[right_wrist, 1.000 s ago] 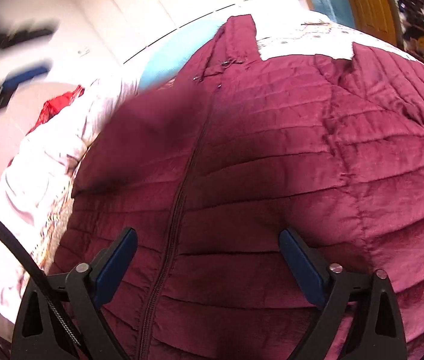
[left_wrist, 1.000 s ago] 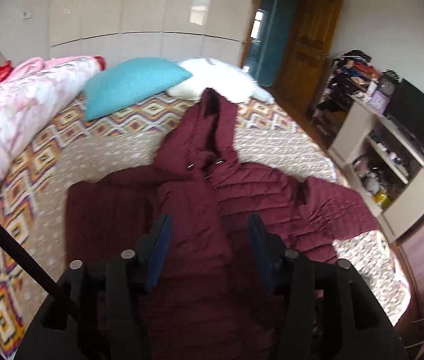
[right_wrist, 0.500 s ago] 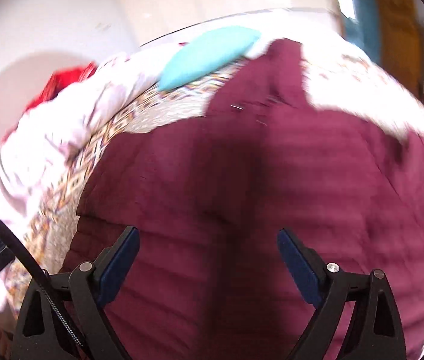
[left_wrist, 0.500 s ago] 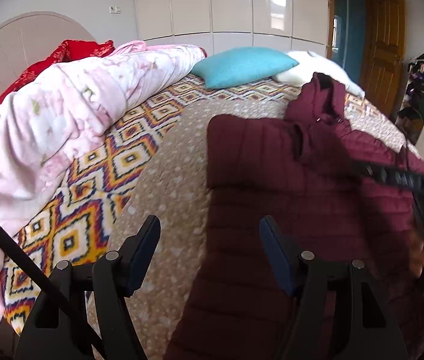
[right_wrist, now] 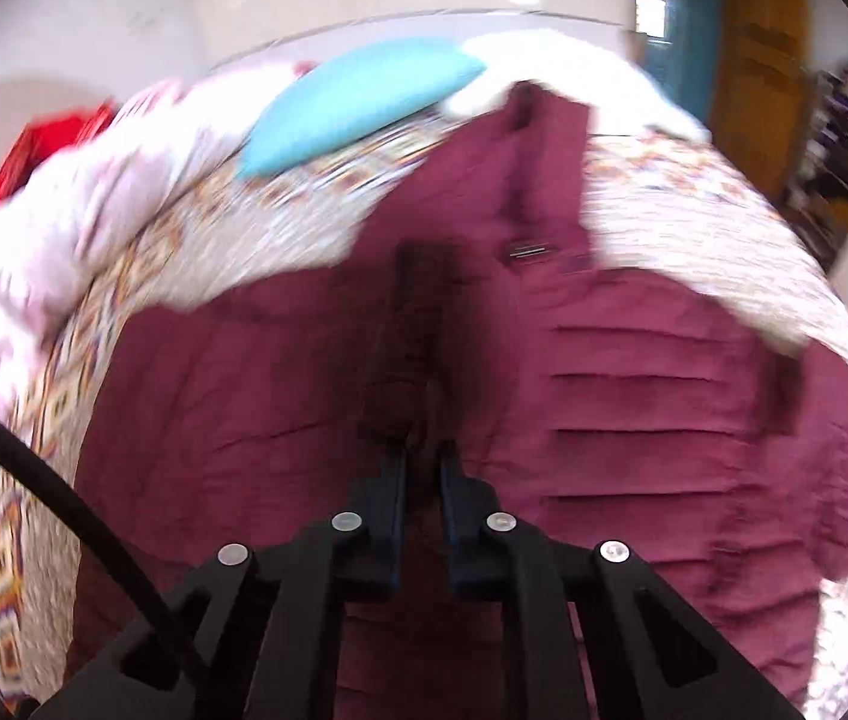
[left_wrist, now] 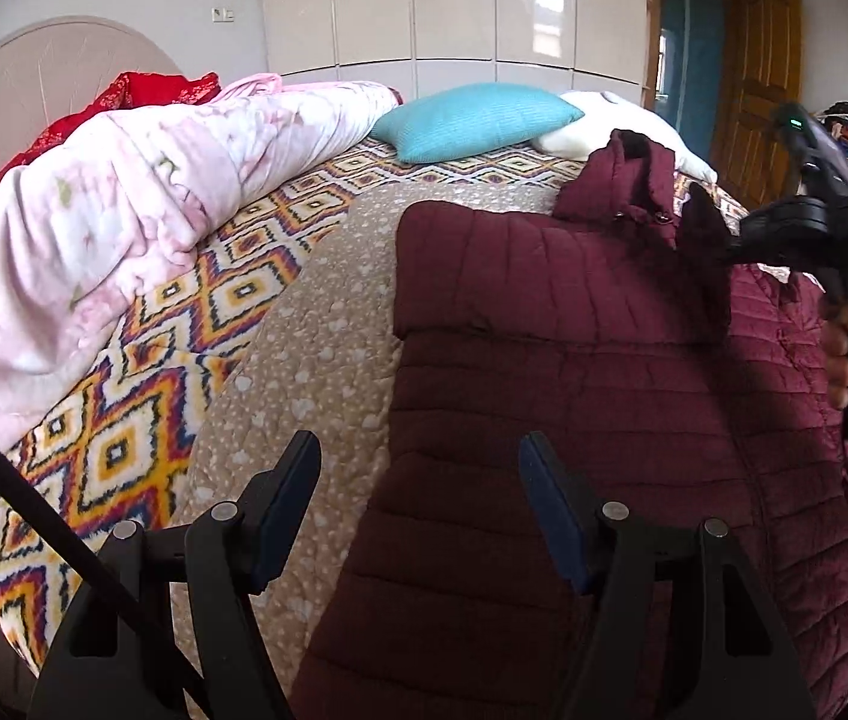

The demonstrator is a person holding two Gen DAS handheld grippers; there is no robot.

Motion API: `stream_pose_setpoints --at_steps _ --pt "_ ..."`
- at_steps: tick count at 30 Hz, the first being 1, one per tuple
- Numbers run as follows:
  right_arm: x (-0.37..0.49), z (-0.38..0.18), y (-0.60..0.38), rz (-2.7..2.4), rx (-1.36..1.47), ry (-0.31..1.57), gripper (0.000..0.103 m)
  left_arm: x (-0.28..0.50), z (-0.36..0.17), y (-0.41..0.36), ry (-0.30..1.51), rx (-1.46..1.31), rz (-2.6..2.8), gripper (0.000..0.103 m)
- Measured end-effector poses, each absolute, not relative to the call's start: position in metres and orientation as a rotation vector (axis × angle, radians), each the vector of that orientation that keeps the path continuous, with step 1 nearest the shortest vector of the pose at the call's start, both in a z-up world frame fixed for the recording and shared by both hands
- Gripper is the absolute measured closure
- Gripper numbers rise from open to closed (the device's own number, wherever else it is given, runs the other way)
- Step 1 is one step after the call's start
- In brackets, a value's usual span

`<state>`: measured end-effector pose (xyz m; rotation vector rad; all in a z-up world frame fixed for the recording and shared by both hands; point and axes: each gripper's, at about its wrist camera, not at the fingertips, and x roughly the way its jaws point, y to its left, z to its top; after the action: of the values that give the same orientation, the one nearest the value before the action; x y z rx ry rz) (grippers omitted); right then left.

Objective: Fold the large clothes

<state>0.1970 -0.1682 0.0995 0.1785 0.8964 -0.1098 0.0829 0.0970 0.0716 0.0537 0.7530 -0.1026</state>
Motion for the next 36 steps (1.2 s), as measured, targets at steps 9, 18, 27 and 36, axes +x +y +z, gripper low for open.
stream_pose_setpoints --at_steps 9,18,27,36 --pt "0.132 0.063 -0.309 -0.364 0.428 0.973 0.096 0.063 0.068 0.058 0.775 0.074 -0.148 0.036" --pt "0.006 0.067 -0.427 -0.301 0.733 0.779 0.045 0.053 0.043 0.018 0.826 0.138 -0.166 0.035" --pt "-0.112 0.019 -0.621 -0.581 1.146 0.61 0.04 0.067 -0.004 -0.004 0.913 0.148 -0.148 0.029" --pt "-0.073 -0.023 -0.689 -0.589 1.311 0.603 0.036 0.075 -0.014 0.004 0.944 0.09 -0.129 0.013"
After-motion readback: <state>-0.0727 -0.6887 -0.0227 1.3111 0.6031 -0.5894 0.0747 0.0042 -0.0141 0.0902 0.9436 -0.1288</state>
